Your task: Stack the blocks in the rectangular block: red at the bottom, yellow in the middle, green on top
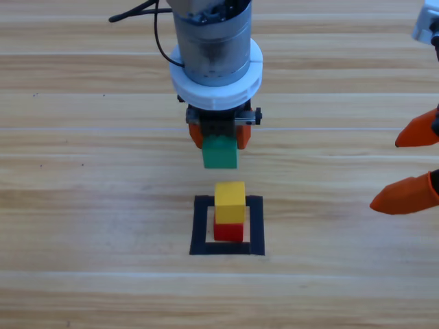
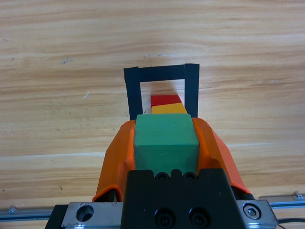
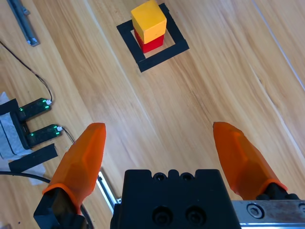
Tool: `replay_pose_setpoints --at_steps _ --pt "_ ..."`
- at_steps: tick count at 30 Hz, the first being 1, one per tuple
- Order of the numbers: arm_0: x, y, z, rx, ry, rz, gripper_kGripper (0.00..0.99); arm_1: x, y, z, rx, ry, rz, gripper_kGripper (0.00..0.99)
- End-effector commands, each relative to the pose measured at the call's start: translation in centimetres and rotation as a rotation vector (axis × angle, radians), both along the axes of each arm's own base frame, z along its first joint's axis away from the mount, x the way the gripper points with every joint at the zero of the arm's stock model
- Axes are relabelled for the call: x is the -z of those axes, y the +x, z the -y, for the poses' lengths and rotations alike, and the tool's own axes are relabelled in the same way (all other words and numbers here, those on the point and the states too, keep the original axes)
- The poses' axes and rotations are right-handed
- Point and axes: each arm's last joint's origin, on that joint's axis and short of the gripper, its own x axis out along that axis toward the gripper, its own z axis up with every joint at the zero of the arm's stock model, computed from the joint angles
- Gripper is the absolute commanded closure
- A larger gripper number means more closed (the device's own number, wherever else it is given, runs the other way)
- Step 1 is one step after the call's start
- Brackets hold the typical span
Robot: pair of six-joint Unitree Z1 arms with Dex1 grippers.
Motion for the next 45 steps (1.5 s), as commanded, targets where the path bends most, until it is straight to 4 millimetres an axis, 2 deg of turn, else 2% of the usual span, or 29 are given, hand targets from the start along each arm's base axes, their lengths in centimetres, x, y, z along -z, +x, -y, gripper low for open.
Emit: replay_pose_setpoints --at_steps 1,23,45 --pt "2.6 -1.4 1.9 0.031 0.066 -0.029 0.909 2.3 1.0 -0.2 0.003 -0.065 -0.083 0.000" --pt "5.3 -0.9 3.0 0.036 0.101 -0.050 0.910 2.8 1.3 -0.6 -0.004 -0.080 -0.102 0.000" --pt "5.8 -0.9 3.2 0.016 0.096 -0.061 0.910 3.1 1.6 -1.2 -0.036 -0.059 -0.141 0.000"
